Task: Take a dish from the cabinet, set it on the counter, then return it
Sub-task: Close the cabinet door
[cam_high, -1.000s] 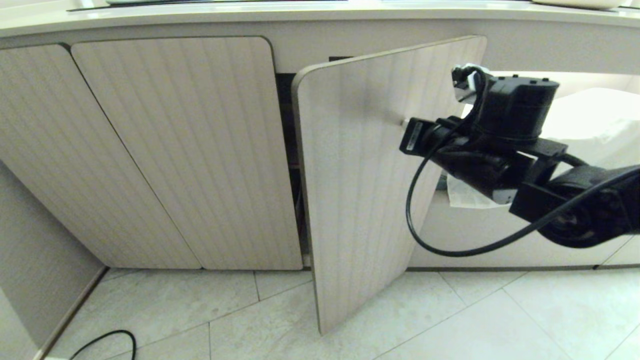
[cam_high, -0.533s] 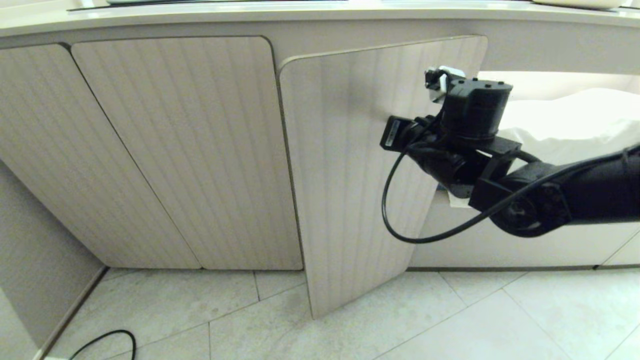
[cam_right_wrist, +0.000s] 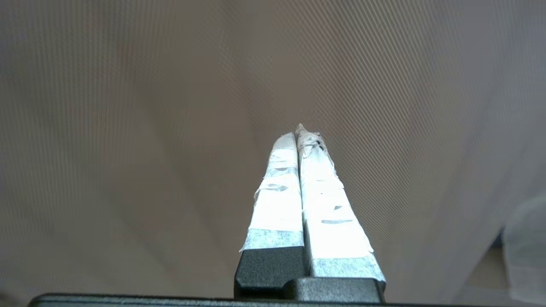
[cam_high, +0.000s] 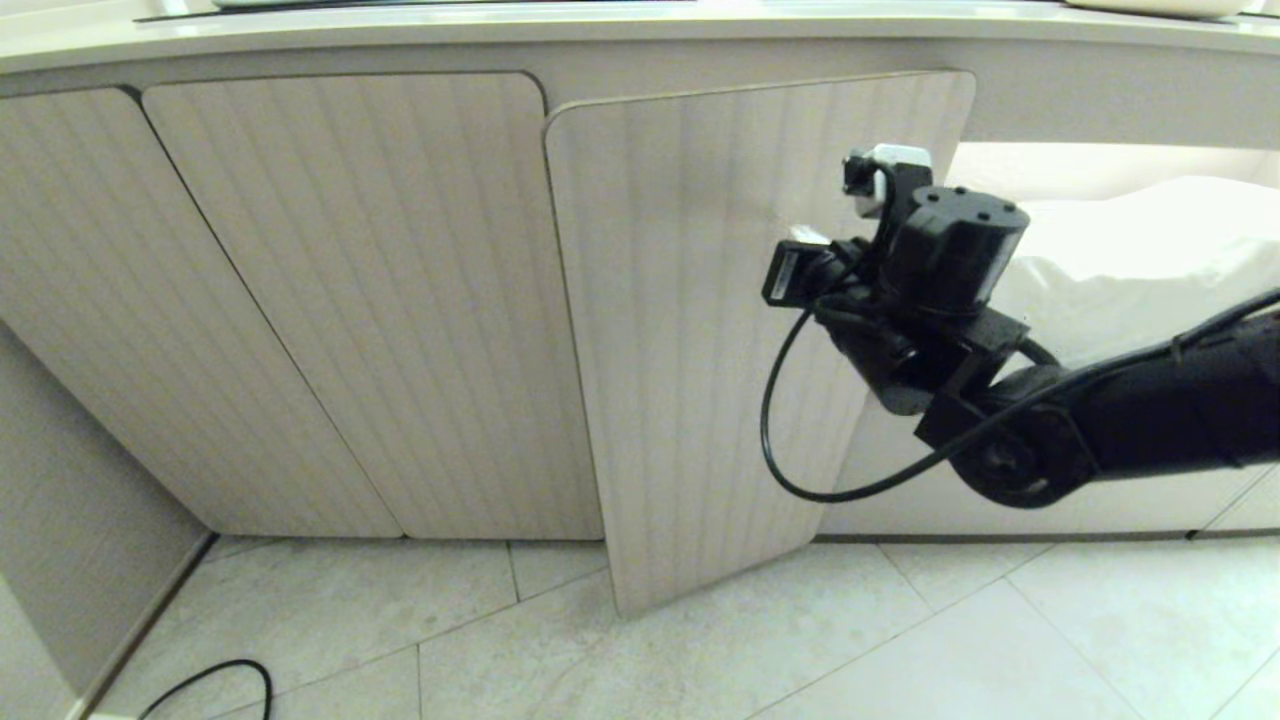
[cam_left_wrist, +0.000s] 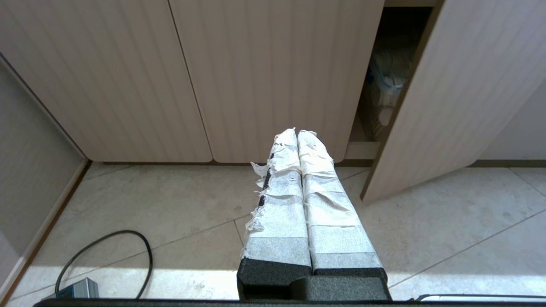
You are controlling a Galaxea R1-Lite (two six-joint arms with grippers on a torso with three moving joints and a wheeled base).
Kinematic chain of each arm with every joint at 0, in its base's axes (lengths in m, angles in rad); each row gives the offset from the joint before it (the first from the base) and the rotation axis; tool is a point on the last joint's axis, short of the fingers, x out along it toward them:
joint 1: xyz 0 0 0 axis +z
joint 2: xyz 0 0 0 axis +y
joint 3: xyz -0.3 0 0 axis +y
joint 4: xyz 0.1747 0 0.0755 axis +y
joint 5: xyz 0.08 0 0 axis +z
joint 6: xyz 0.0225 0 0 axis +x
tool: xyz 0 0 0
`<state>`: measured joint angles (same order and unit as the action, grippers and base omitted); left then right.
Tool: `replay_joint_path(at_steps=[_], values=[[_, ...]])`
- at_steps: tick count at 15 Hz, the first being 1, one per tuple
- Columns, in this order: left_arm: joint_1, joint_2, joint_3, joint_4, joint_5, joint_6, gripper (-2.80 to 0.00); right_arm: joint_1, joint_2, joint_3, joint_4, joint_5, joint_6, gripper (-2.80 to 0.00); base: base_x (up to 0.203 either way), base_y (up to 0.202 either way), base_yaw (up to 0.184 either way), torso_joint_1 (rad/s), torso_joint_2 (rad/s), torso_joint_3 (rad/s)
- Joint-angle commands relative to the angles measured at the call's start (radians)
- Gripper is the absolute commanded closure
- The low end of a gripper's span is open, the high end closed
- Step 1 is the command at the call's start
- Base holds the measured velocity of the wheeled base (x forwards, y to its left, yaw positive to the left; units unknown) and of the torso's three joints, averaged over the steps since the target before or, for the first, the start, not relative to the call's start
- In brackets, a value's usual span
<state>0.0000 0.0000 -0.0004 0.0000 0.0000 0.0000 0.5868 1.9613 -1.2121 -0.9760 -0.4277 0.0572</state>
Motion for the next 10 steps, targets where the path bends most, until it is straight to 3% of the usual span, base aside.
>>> replay_joint_path(at_steps=[1, 4, 10], values=[[0.0, 0.0, 0.0, 0.0, 0.0, 0.0, 0.0, 0.001, -0.019, 0.069, -0.054, -0.002, -0.02, 0.0, 0.0, 0.0, 0.0, 0.0, 0.0, 0.0], [0.0, 0.0, 0.0, 0.0, 0.0, 0.0, 0.0, 0.0, -0.09, 0.191, -0.154, -0.002, -0.068, 0.0, 0.0, 0.0, 0.0, 0.0, 0.0, 0.0], [0.0, 0.0, -0.001, 0.0, 0.0, 0.0, 0.0, -0.023, -0.345, 0.467, -0.164, 0.0, -0.082, 0.0, 0.0, 0.0, 0.0, 0.0, 0.0, 0.0]])
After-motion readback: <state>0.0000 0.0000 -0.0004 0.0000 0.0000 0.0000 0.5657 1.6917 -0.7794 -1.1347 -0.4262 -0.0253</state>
